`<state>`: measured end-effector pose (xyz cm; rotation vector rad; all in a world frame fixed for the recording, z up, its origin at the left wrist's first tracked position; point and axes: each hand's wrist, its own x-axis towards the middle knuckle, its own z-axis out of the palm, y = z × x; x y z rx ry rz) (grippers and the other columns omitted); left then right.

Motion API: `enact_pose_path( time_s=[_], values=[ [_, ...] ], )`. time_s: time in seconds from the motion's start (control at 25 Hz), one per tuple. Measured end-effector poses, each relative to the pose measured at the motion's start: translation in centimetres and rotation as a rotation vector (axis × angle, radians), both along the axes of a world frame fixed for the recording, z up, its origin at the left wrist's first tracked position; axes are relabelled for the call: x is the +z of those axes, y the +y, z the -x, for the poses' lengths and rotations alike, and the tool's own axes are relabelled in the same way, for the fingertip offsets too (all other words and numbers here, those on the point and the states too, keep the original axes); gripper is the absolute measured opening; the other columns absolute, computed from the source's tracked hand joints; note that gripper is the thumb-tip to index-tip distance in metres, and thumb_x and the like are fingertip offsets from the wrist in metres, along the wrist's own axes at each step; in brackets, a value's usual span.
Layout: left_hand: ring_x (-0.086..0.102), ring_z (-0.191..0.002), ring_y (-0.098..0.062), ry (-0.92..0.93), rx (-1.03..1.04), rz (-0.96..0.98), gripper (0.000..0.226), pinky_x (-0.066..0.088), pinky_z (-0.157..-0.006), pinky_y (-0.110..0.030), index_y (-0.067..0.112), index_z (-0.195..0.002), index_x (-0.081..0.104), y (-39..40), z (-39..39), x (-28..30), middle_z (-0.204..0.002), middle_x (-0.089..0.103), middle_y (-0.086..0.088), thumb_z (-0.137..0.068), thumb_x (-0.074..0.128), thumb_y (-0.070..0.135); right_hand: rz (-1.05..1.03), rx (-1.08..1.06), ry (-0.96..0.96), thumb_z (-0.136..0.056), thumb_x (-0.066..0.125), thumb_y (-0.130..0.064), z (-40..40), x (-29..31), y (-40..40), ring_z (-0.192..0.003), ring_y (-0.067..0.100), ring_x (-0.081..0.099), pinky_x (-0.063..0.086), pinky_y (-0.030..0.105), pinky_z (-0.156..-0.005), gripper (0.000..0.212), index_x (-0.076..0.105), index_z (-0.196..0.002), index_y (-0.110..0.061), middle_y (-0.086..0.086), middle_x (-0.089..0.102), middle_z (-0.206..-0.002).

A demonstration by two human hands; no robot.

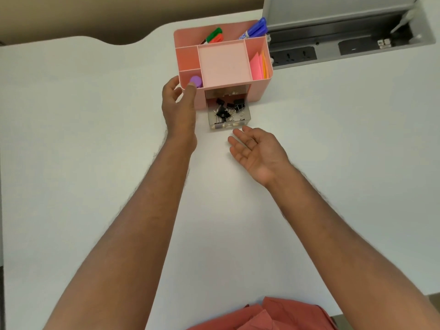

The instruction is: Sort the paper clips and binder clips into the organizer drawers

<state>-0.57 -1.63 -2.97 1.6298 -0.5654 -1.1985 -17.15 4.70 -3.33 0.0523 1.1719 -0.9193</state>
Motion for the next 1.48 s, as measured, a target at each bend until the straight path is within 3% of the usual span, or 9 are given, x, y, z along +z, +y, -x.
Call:
enact_pose_path(
  time_s=[0.2, 0.36, 0.64, 1.12, 1.28, 1.4, 1.48],
  values=[
    [0.067, -0.095, 0.002, 0.130, 0.035, 0.025, 0.044, 0.056, -0.083, -0.025, 0.025, -0.138, 0.052, -0.1, 0.2, -0.1, -0.123, 0.070, 0.004, -0.097, 0.067, 0.023, -0.038, -0.045, -0.099, -0.100, 0.050, -0.012, -0.4, 0.5, -2.2, -0.124, 0.029, 0.065, 0.051, 0.040, -0.105, 0.026, 0.060, -0.124, -0.010, 0.011, 0.067, -0.133],
    [0.063, -0.109, -0.007, 0.147, 0.040, 0.015, 0.048, 0.056, -0.087, -0.028, 0.024, -0.141, 0.050, -0.2, 0.2, -0.1, -0.122, 0.068, 0.007, -0.096, 0.068, 0.025, -0.038, -0.045, -0.127, -0.100, 0.051, -0.012, -0.6, 1.1, -3.5, -0.124, 0.029, 0.064, 0.048, 0.042, -0.110, 0.041, 0.055, -0.140, -0.006, 0.012, 0.066, -0.135],
    [0.065, -0.100, -0.004, 0.143, 0.043, 0.005, 0.038, 0.057, -0.073, -0.019, 0.030, -0.131, 0.051, -0.1, 0.4, 0.3, -0.106, 0.066, 0.019, -0.097, 0.067, 0.026, -0.029, -0.021, -0.105, -0.099, 0.052, -0.011, -1.4, 1.5, -5.2, -0.122, 0.029, 0.065, 0.050, 0.042, -0.108, 0.046, 0.053, -0.144, -0.006, 0.011, 0.067, -0.135],
    [0.060, -0.110, -0.011, 0.160, 0.051, -0.005, 0.042, 0.055, -0.095, -0.035, 0.028, -0.136, 0.051, -0.5, 0.2, 0.0, -0.108, 0.063, 0.018, -0.097, 0.068, 0.027, 0.068, -0.007, -0.212, -0.105, 0.044, -0.013, -1.0, 0.1, -4.9, -0.135, 0.032, 0.056, 0.044, 0.047, -0.114, 0.043, 0.050, -0.147, -0.014, 0.005, 0.059, -0.147],
    [0.058, -0.117, -0.015, 0.142, 0.048, -0.003, 0.041, 0.054, -0.094, -0.035, 0.031, -0.135, 0.051, -0.3, 0.2, 0.3, -0.110, 0.063, 0.016, -0.097, 0.067, 0.029, 0.080, 0.025, -0.185, -0.105, 0.044, -0.014, -0.7, 0.1, -4.9, -0.136, 0.031, 0.055, 0.042, 0.047, -0.115, 0.044, 0.049, -0.149, -0.015, 0.003, 0.058, -0.148],
    [0.055, -0.125, -0.016, 0.026, 0.003, 0.001, 0.049, 0.053, -0.101, -0.037, 0.030, -0.141, 0.049, -0.1, 0.3, 0.0, -0.132, 0.060, 0.008, -0.096, 0.064, 0.044, 0.090, 0.066, -0.113, -0.106, 0.044, -0.016, -0.3, 0.7, -4.8, -0.133, 0.028, 0.058, 0.047, 0.044, -0.110, 0.042, 0.050, -0.147, -0.016, 0.002, 0.060, -0.146],
    [0.049, -0.134, -0.019, -0.192, -0.015, -0.022, 0.056, 0.046, -0.110, -0.039, 0.027, -0.148, 0.043, 0.9, 0.7, -0.5, -0.148, 0.051, 0.003, -0.099, 0.054, 0.051, 0.144, 0.140, 0.080, -0.105, 0.044, -0.017, -0.2, 1.0, -4.1, -0.123, 0.024, 0.064, 0.053, 0.038, -0.099, 0.039, 0.053, -0.143, -0.018, 0.000, 0.064, -0.139]
  ],
)
